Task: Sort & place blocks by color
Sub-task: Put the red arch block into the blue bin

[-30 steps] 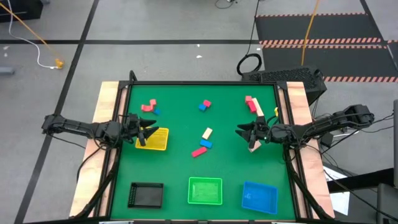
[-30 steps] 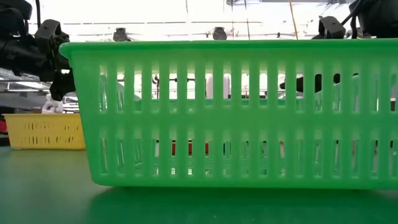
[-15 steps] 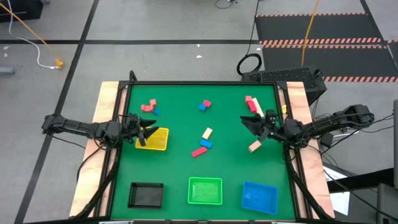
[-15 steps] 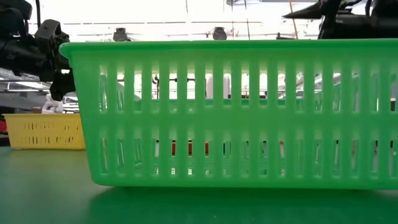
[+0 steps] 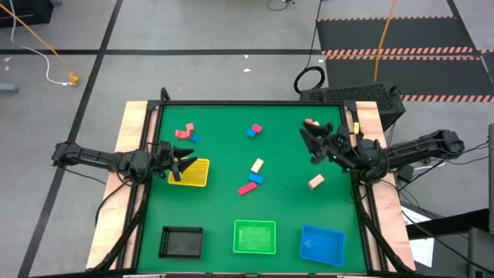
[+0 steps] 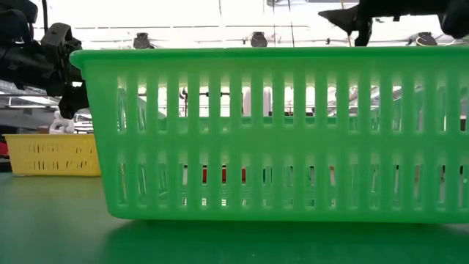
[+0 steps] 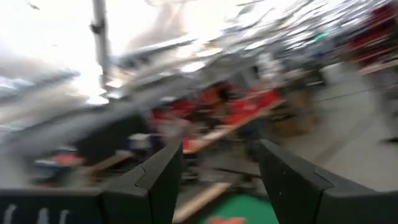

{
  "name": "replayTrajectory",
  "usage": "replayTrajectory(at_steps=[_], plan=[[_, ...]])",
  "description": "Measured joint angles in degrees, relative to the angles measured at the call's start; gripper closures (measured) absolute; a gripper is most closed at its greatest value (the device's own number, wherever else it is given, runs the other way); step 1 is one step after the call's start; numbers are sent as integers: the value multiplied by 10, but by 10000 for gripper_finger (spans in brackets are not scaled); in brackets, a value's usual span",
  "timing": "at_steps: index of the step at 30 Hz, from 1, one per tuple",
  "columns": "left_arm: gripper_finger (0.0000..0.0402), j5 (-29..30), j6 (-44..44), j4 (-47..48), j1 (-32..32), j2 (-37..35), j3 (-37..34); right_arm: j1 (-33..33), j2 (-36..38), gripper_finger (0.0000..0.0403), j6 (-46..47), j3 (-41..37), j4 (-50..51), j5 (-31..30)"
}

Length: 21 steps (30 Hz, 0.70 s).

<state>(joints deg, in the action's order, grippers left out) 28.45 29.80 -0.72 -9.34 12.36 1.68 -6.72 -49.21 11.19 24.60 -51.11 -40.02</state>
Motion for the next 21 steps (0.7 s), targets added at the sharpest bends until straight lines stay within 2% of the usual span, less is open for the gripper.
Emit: replayTrajectory(at_steps=[2, 6, 12, 18, 21], plan=[[169, 0, 0, 0, 0, 0, 0, 11, 0, 204, -34, 23, 42, -21], [169, 0, 0, 0, 0, 0, 0, 41, 0, 204, -106, 77, 134, -22], [169, 0, 0, 0, 1, 0, 0, 99, 0, 204, -119, 157, 325, -95], [169, 0, 0, 0, 0, 0, 0, 146, 0, 204, -12, 179, 525, -89], [169, 0, 0, 0, 0, 0, 0, 189, 0, 204, 71, 179, 632, -37]])
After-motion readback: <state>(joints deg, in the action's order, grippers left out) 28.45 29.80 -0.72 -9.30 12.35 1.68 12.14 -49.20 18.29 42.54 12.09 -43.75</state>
